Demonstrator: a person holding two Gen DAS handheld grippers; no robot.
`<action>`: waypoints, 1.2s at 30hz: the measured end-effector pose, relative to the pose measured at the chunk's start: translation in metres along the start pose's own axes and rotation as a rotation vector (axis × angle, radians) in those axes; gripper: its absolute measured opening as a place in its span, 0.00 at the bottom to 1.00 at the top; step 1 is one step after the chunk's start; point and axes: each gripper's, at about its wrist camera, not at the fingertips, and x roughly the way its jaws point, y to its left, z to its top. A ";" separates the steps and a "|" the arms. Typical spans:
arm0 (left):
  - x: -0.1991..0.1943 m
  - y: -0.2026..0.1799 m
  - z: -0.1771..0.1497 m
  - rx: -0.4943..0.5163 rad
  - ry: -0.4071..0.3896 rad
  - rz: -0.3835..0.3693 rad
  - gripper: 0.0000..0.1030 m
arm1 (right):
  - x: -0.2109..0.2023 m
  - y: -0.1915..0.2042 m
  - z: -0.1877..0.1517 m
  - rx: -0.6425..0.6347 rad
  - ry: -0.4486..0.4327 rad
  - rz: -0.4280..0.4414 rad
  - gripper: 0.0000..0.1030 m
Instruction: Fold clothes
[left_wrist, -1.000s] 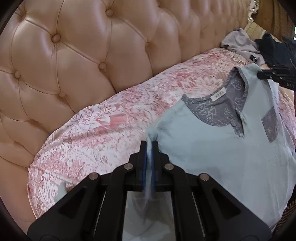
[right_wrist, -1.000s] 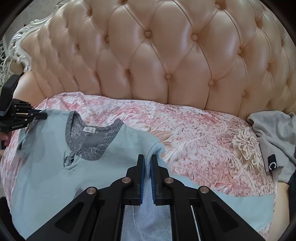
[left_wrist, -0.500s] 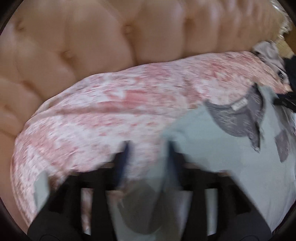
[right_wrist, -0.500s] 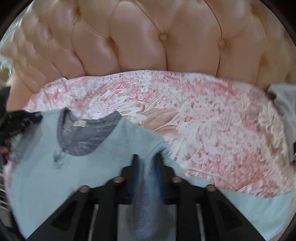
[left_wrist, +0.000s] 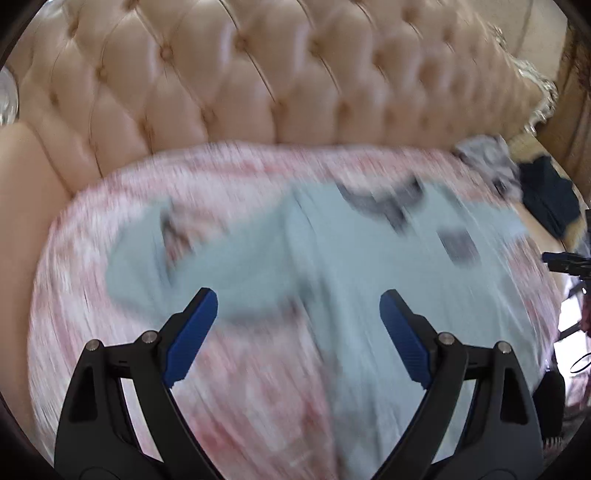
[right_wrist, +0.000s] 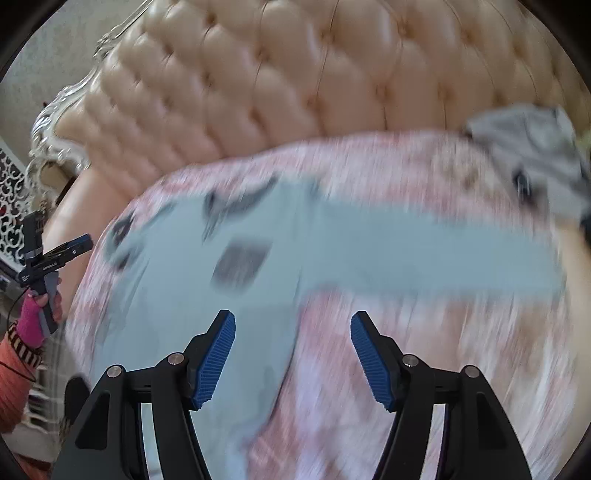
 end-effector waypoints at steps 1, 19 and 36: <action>-0.002 -0.007 -0.016 0.001 0.018 0.001 0.88 | 0.000 0.001 -0.017 0.018 0.007 0.014 0.64; -0.008 -0.053 -0.144 0.020 0.097 0.067 0.88 | 0.015 0.074 -0.145 -0.190 0.085 -0.108 0.07; -0.009 -0.049 -0.164 0.072 0.177 0.139 0.92 | -0.001 0.045 -0.157 -0.094 0.147 -0.159 0.06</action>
